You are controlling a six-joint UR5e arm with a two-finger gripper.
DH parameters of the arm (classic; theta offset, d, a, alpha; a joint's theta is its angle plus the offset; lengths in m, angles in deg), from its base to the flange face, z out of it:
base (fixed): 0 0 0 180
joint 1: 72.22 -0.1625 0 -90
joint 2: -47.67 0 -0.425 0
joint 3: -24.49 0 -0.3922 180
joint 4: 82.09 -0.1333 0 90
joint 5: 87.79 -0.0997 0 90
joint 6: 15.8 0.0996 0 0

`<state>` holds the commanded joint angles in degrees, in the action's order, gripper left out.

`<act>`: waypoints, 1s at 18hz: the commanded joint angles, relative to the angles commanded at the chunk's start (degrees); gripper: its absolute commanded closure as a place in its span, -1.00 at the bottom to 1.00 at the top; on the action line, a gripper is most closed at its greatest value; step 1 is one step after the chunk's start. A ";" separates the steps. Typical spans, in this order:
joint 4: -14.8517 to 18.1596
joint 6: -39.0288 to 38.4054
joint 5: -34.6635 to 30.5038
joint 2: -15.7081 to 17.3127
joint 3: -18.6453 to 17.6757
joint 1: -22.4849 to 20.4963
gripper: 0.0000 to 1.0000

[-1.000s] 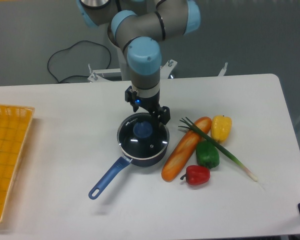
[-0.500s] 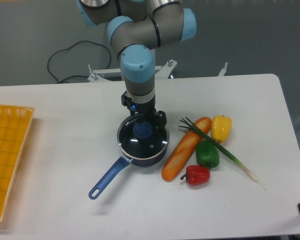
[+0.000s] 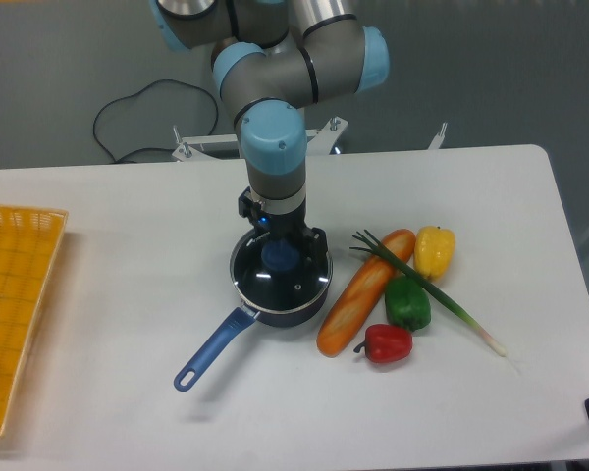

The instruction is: Open the lid

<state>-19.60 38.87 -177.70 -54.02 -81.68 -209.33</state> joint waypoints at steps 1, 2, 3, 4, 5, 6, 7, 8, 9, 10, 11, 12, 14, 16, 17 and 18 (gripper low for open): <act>0.00 -0.61 0.61 -0.17 0.18 -0.09 -1.00; -0.09 -1.31 1.57 -0.35 0.26 -0.09 -0.98; -0.09 -1.67 2.02 -0.44 0.44 -0.09 -0.97; 0.00 -1.67 2.02 -0.53 0.53 -0.09 -0.97; 0.00 -1.67 2.11 -0.53 0.53 -0.09 -0.96; 0.00 -1.67 2.11 -0.62 0.53 -0.09 -0.96; -0.09 -1.67 2.03 -0.62 0.53 -0.09 -0.95; 0.00 -1.67 2.02 -0.53 0.53 -0.09 -0.94; -0.09 -1.67 2.02 -0.53 0.53 -0.09 -0.93; -0.09 -1.58 2.02 -0.53 0.53 -0.09 -0.92; -0.17 -1.58 2.02 -0.53 0.53 -0.09 -0.91; -0.17 -1.58 2.02 -0.53 0.53 -0.09 -0.89; -0.17 -1.58 2.02 -0.53 0.53 -0.09 -0.86; -0.17 -1.49 2.02 -0.53 0.53 -0.09 -0.83; -0.17 -1.49 2.02 -0.53 0.53 -0.09 -0.80; -0.17 -1.49 1.94 -0.53 0.53 -0.09 -0.79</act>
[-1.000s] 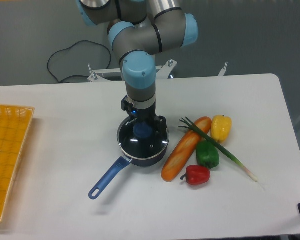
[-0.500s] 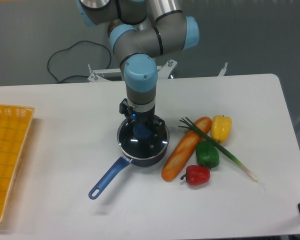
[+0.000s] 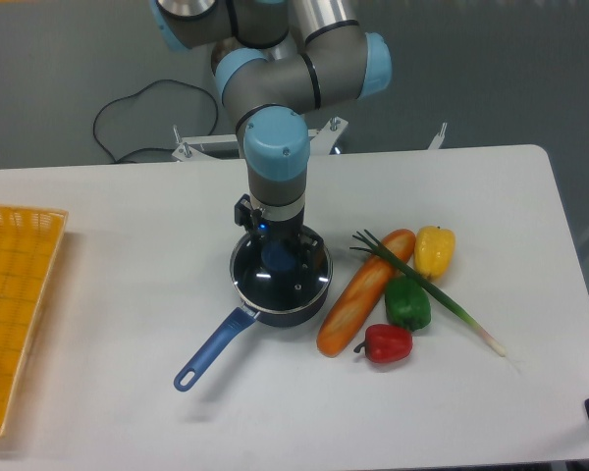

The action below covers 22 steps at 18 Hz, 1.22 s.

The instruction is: Open the lid

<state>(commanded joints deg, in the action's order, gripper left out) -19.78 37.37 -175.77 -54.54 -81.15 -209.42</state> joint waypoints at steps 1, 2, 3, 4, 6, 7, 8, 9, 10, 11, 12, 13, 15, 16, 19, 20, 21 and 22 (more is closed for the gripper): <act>0.00 0.00 0.00 0.00 0.00 0.00 -0.77; 0.00 0.09 0.00 0.00 0.00 0.00 -0.74; 0.00 0.09 0.00 0.00 0.00 0.00 -0.71; 0.00 0.09 0.00 0.00 0.00 0.00 -0.68; 0.09 0.17 -0.09 0.00 0.00 0.00 -0.62; 0.09 0.18 -0.09 0.00 0.00 0.00 -0.58; 0.09 0.18 -0.18 0.00 0.00 0.00 -0.54; 0.09 0.18 -0.18 0.00 0.00 0.00 -0.49; 0.09 0.18 -0.18 0.00 0.00 0.00 -0.46; 0.09 0.26 -0.18 0.00 0.00 0.00 -0.41; 0.17 0.26 -0.18 0.00 0.00 0.00 -0.37; 0.18 0.35 -0.26 0.00 0.00 0.00 -0.32; 0.18 0.35 -0.26 0.09 0.00 -0.09 -0.24; 0.18 0.35 -0.26 0.09 0.09 -0.09 -0.21; 0.26 0.35 -0.35 0.09 0.53 -0.09 -0.11; 0.26 0.44 -0.44 0.09 0.53 -0.09 -0.09; 0.35 0.44 -0.35 0.09 0.61 -0.17 -0.04; 0.44 0.44 -0.44 0.17 0.62 -0.26 -0.01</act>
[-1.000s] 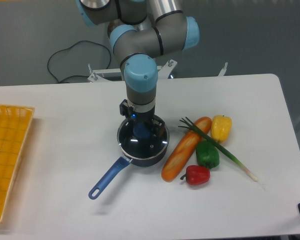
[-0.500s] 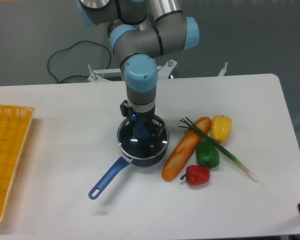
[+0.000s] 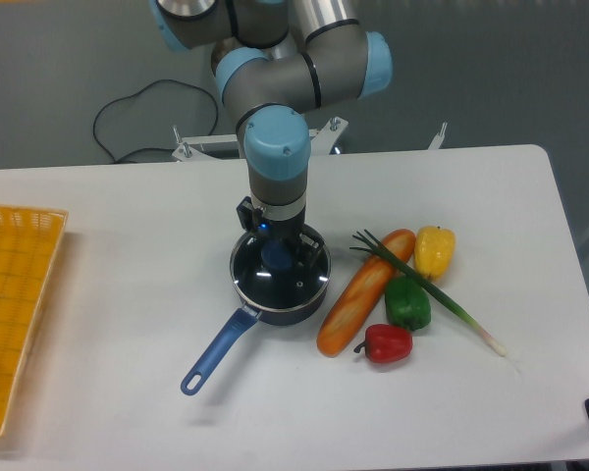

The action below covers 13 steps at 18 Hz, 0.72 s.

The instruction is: Open the lid

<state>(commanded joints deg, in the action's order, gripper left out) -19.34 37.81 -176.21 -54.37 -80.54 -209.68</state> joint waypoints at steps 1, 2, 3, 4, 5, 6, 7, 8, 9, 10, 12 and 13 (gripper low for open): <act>0.17 0.00 0.00 0.00 0.17 0.00 0.01; 0.26 0.00 0.00 0.00 0.35 -0.09 0.02; 0.35 0.00 0.00 0.00 0.53 -0.09 0.02; 0.35 0.00 -0.09 0.00 0.61 -0.09 0.03; 0.44 0.09 -0.09 0.09 0.62 -0.18 0.04; 0.44 0.09 -0.09 0.18 0.62 -0.18 0.04; 0.44 0.09 -0.09 0.18 0.70 -0.26 0.04; 0.44 0.09 -0.09 0.26 0.79 -0.35 0.04; 0.70 0.09 -0.09 0.26 1.23 -0.44 0.04; 1.75 0.09 -0.09 0.26 1.93 -0.61 0.04; 4.73 0.09 -0.09 0.26 3.94 -0.70 0.04; 5.96 0.09 -0.09 0.26 5.00 -0.79 0.04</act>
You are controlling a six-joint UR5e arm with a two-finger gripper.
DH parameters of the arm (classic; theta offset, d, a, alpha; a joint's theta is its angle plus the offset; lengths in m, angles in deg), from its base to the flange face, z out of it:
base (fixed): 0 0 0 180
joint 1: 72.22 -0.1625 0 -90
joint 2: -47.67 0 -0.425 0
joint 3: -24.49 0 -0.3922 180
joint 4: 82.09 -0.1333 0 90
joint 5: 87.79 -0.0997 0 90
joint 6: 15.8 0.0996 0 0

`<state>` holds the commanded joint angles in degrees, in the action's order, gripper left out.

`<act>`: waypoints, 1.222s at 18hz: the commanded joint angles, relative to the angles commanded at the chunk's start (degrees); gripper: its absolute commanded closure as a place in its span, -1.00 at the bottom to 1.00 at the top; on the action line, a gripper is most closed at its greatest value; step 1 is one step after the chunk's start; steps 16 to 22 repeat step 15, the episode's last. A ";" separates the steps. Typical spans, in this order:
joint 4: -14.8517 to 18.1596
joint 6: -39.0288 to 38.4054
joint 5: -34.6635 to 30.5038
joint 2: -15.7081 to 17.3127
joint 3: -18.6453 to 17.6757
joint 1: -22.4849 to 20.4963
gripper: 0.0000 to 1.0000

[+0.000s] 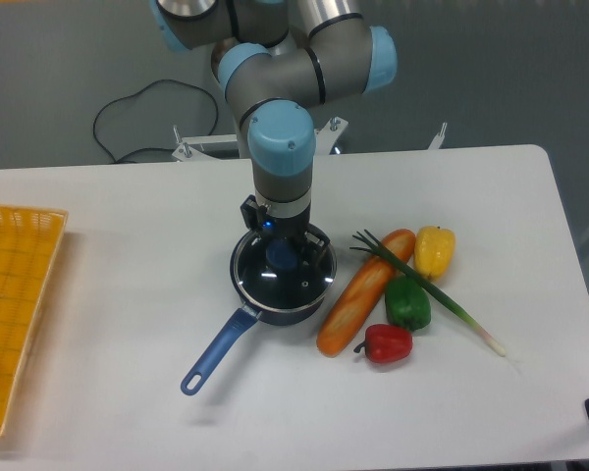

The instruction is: Open the lid

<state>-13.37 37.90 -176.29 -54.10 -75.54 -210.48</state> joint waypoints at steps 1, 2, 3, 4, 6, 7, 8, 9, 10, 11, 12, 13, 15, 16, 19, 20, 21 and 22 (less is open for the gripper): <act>0.80 0.00 0.00 -0.09 0.79 -0.09 0.04; 1.24 0.00 0.00 -0.09 1.24 -0.18 0.04; 1.50 0.09 0.09 0.00 1.42 -0.61 0.04; 1.59 0.09 0.17 0.00 1.50 -0.88 0.04; 1.59 0.09 0.26 0.00 1.50 -1.14 0.04; 1.59 0.09 0.26 0.00 1.59 -1.23 0.04; 1.59 0.17 0.26 -0.09 1.77 -1.23 0.04; 1.59 0.18 0.26 -0.17 1.86 -1.23 0.04; 1.59 0.18 0.35 -0.26 2.03 -1.23 0.04; 1.51 0.18 0.35 -0.26 2.03 -1.23 0.04; 1.59 0.18 0.35 -0.26 2.03 -1.32 0.04; 1.59 0.18 0.44 -0.26 2.03 -1.67 0.04; 1.51 0.96 0.53 -0.26 2.03 -2.02 0.04; 1.51 0.96 0.53 -0.26 2.03 -2.02 0.04; 1.51 0.96 0.53 -0.26 2.03 -2.02 0.04; 1.51 0.96 0.53 -0.26 2.03 -2.02 0.04; 1.51 0.96 0.53 -0.26 2.03 -2.02 0.04; 1.51 0.96 0.53 -0.26 2.03 -2.02 0.04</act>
